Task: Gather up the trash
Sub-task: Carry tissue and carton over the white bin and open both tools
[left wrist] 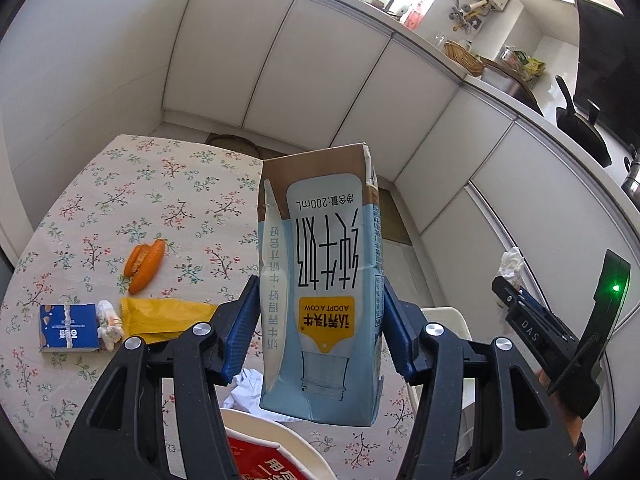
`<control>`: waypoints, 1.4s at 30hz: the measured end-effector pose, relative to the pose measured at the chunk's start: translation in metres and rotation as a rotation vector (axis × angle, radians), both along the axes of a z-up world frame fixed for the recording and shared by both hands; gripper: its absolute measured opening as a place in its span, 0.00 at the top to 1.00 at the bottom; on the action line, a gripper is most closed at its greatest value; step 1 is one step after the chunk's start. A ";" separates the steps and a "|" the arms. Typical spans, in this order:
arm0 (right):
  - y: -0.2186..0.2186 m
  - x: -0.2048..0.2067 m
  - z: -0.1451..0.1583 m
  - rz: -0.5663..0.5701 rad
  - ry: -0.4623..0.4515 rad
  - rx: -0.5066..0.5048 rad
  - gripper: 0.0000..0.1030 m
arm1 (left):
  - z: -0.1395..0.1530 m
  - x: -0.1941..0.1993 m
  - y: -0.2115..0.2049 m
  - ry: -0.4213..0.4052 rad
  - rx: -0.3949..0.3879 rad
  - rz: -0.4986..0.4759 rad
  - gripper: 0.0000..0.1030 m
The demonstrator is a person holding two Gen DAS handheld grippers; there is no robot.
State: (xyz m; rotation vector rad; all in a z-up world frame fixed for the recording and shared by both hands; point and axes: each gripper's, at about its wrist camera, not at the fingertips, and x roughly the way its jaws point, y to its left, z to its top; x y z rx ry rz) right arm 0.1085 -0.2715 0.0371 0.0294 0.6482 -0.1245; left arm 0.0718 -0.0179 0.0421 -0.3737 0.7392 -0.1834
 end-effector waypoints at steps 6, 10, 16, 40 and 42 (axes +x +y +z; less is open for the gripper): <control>-0.049 -0.011 -0.005 -0.158 -0.004 -0.017 0.60 | -0.004 0.000 -0.028 -0.016 0.025 -0.046 0.47; -0.082 -0.012 -0.019 -0.239 0.047 0.002 0.56 | -0.006 0.002 -0.053 -0.024 0.049 -0.076 0.47; -0.120 -0.026 -0.024 -0.321 0.057 0.060 0.19 | -0.011 0.009 -0.103 -0.032 0.113 -0.154 0.47; -0.207 -0.070 -0.029 -0.497 0.146 0.061 0.12 | -0.034 0.042 -0.261 -0.010 0.226 -0.422 0.47; -0.209 -0.069 -0.031 -0.504 0.155 0.059 0.12 | -0.035 0.045 -0.268 -0.005 0.233 -0.434 0.47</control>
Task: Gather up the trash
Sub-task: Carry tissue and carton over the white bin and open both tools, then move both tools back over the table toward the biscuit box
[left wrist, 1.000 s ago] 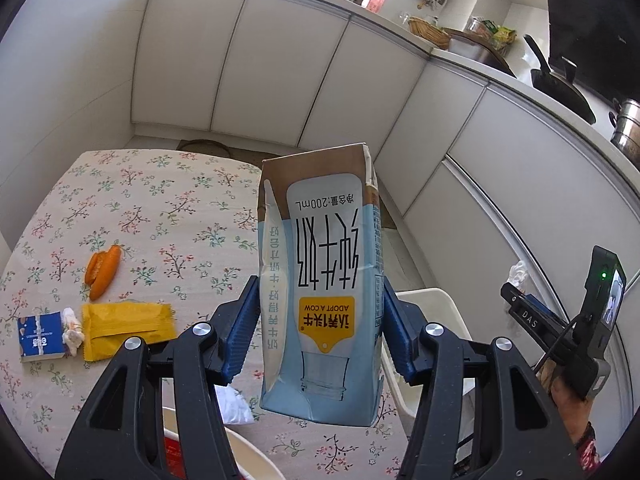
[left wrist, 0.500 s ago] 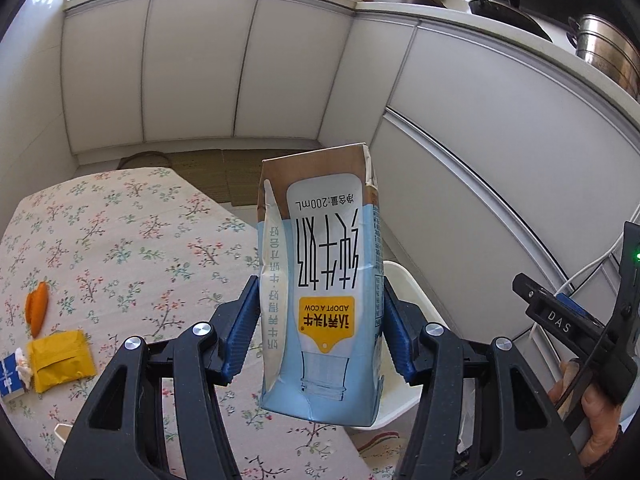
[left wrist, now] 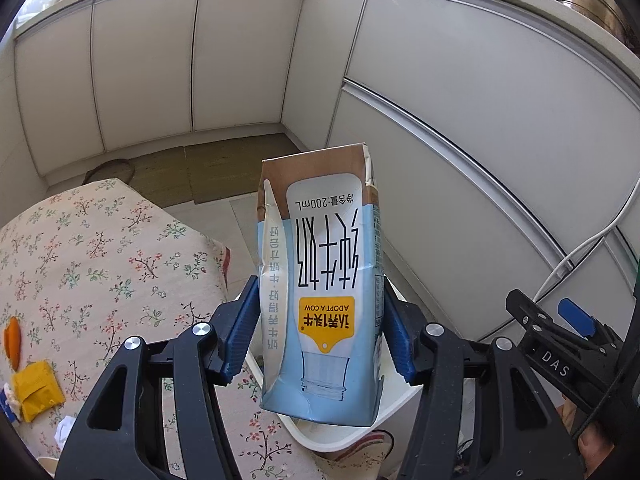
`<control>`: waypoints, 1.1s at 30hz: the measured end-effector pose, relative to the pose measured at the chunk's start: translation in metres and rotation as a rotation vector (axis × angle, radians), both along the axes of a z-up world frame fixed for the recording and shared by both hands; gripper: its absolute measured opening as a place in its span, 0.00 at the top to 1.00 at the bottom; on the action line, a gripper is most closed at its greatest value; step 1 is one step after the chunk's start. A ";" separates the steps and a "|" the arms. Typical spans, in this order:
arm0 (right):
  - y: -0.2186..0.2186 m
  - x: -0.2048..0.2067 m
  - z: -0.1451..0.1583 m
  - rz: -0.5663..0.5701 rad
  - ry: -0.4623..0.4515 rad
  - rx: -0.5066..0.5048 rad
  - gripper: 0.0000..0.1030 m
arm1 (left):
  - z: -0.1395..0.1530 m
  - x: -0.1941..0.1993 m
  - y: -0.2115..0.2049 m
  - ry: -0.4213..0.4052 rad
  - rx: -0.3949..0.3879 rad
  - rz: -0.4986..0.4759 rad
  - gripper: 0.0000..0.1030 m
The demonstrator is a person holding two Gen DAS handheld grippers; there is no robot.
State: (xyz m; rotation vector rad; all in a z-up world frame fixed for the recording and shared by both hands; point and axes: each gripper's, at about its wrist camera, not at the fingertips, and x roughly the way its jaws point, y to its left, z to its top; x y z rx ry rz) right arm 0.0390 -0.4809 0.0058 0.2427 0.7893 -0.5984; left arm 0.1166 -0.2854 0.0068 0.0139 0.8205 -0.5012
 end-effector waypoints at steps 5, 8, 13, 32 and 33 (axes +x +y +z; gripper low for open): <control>-0.005 0.001 -0.006 -0.011 0.021 0.004 0.12 | -0.008 0.015 -0.013 0.063 0.002 -0.019 0.46; -0.006 0.002 -0.008 -0.007 0.032 0.008 0.12 | -0.014 0.021 -0.016 0.095 0.004 -0.025 0.46; -0.004 0.003 -0.009 -0.001 0.032 0.007 0.12 | -0.016 0.022 -0.014 0.109 0.003 -0.010 0.33; 0.050 0.011 0.008 0.150 -0.074 -0.017 0.07 | 0.008 -0.009 0.051 -0.010 0.165 0.162 0.22; 0.055 0.012 0.008 0.163 -0.078 -0.015 0.07 | 0.009 -0.012 0.056 -0.014 0.170 0.174 0.21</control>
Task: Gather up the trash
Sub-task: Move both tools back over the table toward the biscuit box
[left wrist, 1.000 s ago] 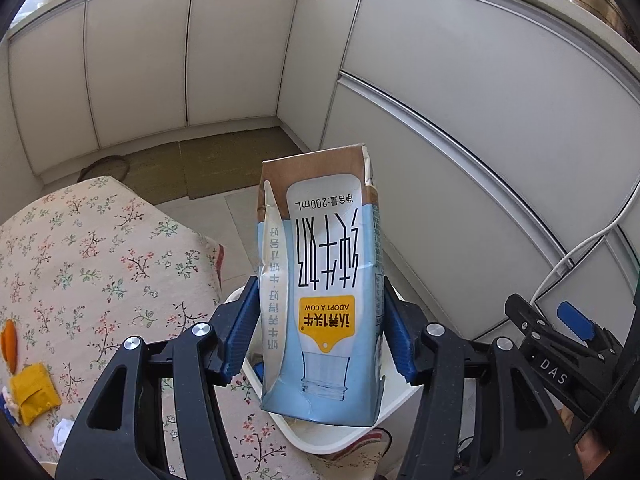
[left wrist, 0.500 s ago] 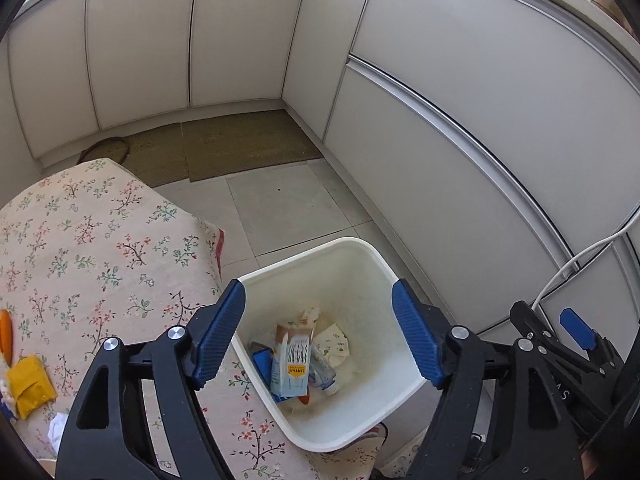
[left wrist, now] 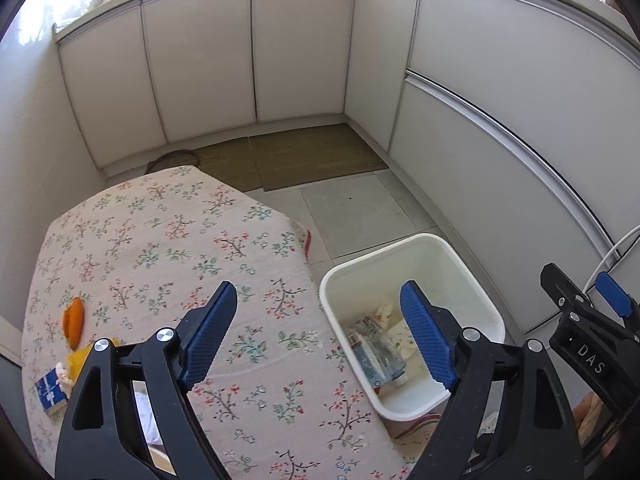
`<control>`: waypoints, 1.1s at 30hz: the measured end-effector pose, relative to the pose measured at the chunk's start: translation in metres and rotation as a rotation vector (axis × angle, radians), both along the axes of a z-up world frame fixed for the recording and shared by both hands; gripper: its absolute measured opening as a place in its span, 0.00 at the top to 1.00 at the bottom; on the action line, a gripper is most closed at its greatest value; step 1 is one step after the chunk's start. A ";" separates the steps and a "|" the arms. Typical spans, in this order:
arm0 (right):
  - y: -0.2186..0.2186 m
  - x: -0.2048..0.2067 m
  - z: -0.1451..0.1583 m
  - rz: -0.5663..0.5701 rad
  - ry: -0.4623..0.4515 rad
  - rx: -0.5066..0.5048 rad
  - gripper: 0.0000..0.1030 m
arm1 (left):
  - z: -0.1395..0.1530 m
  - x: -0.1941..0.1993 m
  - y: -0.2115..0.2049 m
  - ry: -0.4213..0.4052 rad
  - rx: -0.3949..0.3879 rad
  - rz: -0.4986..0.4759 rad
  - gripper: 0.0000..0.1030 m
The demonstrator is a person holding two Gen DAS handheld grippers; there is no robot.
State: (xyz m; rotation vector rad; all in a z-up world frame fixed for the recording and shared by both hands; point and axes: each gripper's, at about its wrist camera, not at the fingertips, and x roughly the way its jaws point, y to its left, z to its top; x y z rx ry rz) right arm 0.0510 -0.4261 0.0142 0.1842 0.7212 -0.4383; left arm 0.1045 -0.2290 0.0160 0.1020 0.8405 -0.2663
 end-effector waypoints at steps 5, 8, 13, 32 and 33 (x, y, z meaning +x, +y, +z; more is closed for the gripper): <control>0.031 0.004 0.004 0.075 -0.025 -0.010 0.06 | 0.006 -0.010 0.037 -0.015 0.020 0.079 0.16; 0.054 0.008 0.006 0.128 -0.033 -0.019 0.06 | 0.009 -0.016 0.061 -0.009 0.016 0.126 0.13; 0.088 0.013 0.007 0.203 -0.031 -0.024 0.06 | 0.007 -0.021 0.101 0.000 0.022 0.201 0.12; 0.238 0.033 -0.005 0.520 0.021 -0.053 0.06 | -0.026 -0.029 0.288 0.140 0.003 0.572 0.12; 0.246 0.034 -0.007 0.537 0.026 -0.055 0.06 | -0.030 -0.029 0.300 0.156 -0.004 0.595 0.12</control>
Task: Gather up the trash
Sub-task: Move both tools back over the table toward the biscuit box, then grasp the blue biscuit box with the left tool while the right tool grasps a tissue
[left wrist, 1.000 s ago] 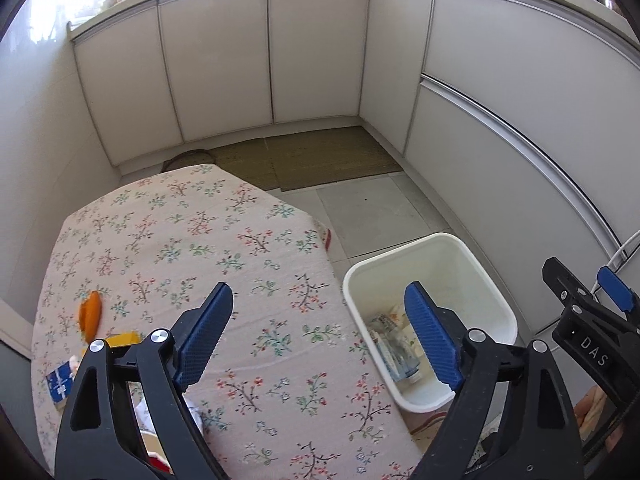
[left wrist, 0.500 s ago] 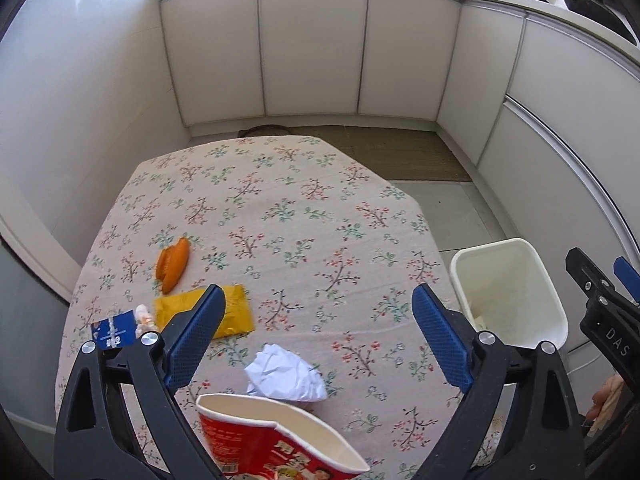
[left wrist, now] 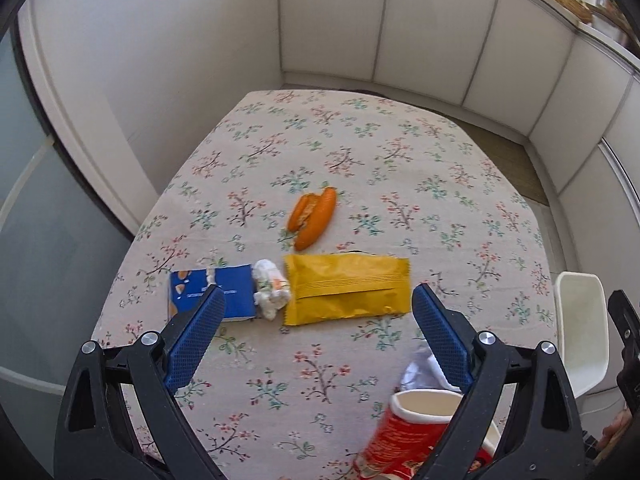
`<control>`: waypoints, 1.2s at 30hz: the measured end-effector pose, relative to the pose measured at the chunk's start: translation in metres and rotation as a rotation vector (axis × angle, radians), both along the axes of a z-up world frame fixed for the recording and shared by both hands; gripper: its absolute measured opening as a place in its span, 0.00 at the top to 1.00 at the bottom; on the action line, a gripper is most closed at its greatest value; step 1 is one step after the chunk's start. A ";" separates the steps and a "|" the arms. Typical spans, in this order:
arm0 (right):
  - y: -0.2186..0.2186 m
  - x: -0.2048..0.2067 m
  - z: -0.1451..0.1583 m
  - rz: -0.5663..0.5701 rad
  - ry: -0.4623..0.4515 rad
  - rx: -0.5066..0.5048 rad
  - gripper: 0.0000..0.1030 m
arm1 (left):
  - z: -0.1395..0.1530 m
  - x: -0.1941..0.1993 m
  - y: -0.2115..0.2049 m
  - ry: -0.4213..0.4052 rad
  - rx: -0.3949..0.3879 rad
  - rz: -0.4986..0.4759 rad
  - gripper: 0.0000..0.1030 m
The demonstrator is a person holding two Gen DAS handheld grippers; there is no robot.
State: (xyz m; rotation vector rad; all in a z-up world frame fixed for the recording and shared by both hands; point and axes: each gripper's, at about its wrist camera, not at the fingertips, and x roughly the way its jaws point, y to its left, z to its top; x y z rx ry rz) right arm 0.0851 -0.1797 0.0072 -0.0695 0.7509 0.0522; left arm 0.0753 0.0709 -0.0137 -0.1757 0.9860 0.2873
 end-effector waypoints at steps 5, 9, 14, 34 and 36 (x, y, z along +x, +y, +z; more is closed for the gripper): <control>0.035 0.001 -0.009 0.078 0.021 -0.019 0.06 | -0.020 0.005 0.044 0.092 -0.034 0.086 0.12; 0.052 0.004 -0.016 0.124 0.047 -0.032 0.06 | -0.045 0.019 0.064 0.263 -0.053 0.020 0.12; 0.053 0.011 -0.020 0.124 0.078 -0.022 0.06 | -0.069 0.034 0.043 0.476 0.249 -0.330 0.12; 0.065 0.030 -0.038 0.192 0.189 0.025 0.06 | -0.107 0.042 0.073 0.593 0.242 -0.661 0.42; 0.073 0.033 -0.039 0.225 0.212 0.026 0.07 | -0.103 0.034 0.076 0.581 0.199 -0.632 0.46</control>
